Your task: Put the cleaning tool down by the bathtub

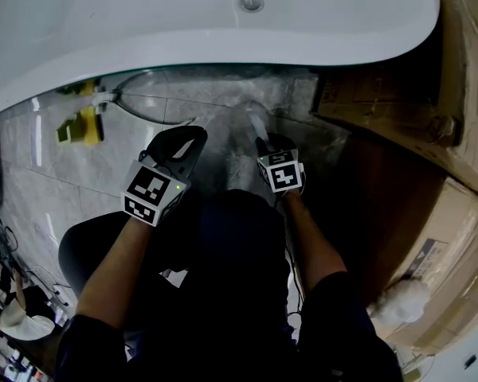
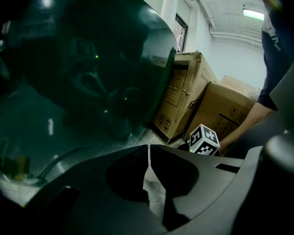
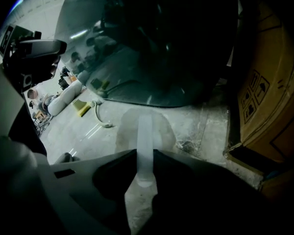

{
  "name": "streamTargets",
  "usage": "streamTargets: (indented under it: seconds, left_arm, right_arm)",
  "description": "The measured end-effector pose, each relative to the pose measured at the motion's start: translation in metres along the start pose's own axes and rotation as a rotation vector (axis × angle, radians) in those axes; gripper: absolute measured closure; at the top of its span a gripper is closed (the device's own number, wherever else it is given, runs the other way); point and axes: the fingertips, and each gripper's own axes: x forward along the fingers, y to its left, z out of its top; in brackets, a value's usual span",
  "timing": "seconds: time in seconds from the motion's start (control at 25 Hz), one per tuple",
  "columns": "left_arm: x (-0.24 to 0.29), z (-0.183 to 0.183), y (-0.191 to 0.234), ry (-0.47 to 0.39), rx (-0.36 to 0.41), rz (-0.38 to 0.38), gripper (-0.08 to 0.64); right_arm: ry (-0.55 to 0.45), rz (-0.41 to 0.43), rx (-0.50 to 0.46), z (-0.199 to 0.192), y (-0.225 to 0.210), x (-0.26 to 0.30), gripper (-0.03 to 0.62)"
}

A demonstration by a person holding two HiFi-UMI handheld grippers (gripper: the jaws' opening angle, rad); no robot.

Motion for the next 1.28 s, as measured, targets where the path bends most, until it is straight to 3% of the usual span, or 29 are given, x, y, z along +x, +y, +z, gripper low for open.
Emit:
streamTargets:
  seconds: [0.16, 0.4, 0.88, 1.28]
  left_arm:
    - [0.001, -0.007, -0.002, 0.017, -0.003, -0.004, 0.52]
    - [-0.001, -0.007, -0.004, 0.028, 0.007, -0.004, 0.519]
    - [0.002, -0.004, -0.007, 0.012, 0.001, -0.012, 0.519]
    - [-0.001, 0.004, -0.004, -0.014, 0.001, -0.008, 0.519]
  right_arm:
    - [0.028, 0.012, -0.013, -0.003, 0.008, 0.012, 0.499]
    - [0.066, -0.052, -0.1, -0.008, 0.006, 0.028, 0.499]
    - [0.068, -0.053, -0.138, -0.01, 0.008, 0.034, 0.503]
    - [-0.004, -0.011, -0.113, 0.006, 0.013, 0.019, 0.418]
